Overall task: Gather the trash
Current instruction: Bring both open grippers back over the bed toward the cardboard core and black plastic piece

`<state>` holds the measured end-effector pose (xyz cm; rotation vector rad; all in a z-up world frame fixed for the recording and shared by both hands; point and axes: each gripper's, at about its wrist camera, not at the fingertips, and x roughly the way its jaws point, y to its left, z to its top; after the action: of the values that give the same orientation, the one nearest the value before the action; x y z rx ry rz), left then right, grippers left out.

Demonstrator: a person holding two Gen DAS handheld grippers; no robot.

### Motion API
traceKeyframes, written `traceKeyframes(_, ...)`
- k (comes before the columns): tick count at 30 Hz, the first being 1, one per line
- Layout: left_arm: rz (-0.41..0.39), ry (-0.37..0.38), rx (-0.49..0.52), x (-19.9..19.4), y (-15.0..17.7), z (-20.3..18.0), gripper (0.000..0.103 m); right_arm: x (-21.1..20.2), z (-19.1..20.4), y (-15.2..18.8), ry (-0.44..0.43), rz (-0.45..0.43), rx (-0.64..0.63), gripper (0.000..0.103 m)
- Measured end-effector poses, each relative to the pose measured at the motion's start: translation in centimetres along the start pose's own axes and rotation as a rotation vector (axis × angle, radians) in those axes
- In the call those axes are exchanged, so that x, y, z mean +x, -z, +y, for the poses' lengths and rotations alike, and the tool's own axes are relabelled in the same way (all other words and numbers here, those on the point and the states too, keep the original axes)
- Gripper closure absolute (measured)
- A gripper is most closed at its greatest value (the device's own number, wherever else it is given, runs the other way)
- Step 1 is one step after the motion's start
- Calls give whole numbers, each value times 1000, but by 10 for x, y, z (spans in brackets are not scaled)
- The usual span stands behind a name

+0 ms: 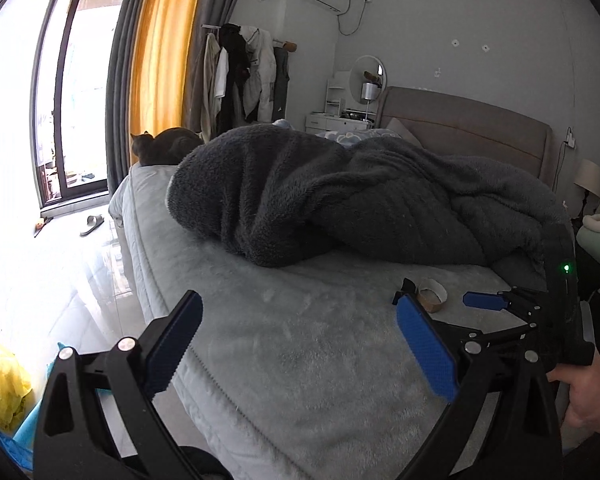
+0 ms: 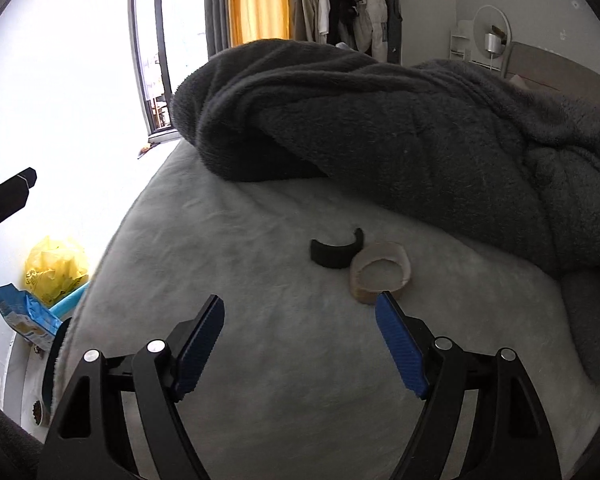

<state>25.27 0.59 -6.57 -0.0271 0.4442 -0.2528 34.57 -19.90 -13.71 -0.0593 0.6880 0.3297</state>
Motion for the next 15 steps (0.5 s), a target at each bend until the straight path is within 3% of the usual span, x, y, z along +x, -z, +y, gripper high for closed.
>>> traceKeyframes(15,39,122,36,59,-5,-15,4,16,-46,-6,46,2,32,24)
